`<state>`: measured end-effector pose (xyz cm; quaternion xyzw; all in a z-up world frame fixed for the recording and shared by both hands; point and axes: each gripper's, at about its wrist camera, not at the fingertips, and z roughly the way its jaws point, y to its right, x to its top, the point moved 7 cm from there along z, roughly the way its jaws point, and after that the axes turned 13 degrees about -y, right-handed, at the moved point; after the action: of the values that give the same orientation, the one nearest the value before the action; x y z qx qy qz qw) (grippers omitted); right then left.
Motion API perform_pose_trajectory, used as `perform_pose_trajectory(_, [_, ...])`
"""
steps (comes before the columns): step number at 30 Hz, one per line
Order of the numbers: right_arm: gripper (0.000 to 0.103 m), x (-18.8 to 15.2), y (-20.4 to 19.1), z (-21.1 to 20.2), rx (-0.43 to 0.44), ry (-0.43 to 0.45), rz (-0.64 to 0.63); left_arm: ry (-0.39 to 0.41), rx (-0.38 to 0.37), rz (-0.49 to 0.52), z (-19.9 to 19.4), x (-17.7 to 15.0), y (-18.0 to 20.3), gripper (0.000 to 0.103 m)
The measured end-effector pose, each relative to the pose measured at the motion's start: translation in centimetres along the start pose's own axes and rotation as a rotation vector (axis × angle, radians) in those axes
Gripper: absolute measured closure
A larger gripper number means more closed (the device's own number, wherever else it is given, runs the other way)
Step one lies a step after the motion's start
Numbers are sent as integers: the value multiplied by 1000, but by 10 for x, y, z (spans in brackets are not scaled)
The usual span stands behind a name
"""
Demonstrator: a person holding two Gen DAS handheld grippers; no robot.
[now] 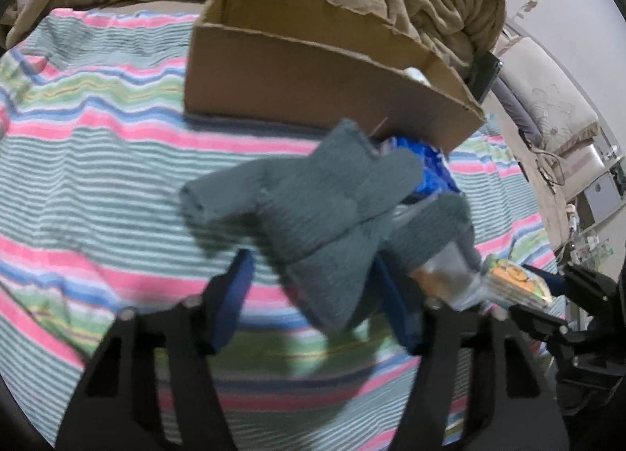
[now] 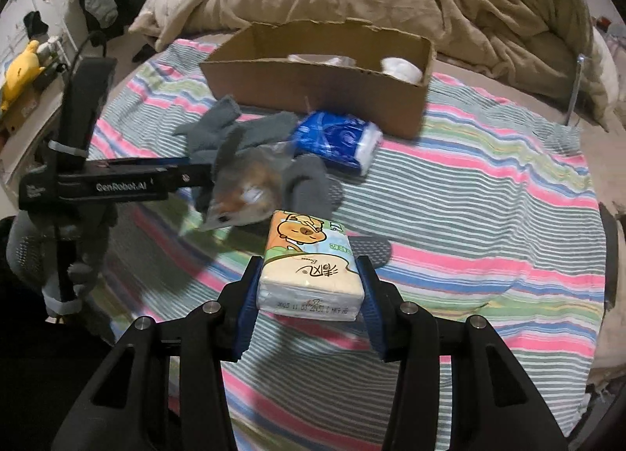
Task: Organize objects
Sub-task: 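Grasp the cartoon tissue pack with the right tool while the left tool grasps the grey gloves, then carry the gloves and tissue pack into the box and open both tools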
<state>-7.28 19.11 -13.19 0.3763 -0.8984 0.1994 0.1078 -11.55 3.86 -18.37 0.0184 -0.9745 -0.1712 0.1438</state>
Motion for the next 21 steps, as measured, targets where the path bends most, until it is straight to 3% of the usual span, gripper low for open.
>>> perform_pose_trajectory(3, [54, -2, 9, 0, -13, -2, 22, 9, -2, 22, 0, 2, 7, 56])
perform_pose_trajectory(7, [54, -2, 17, -4, -22, 11, 44, 33, 1, 25, -2, 3, 10, 62])
perform_pose_trajectory(21, [54, 13, 12, -24, -38, 65, 31, 113, 10, 29, -35, 7, 9, 69])
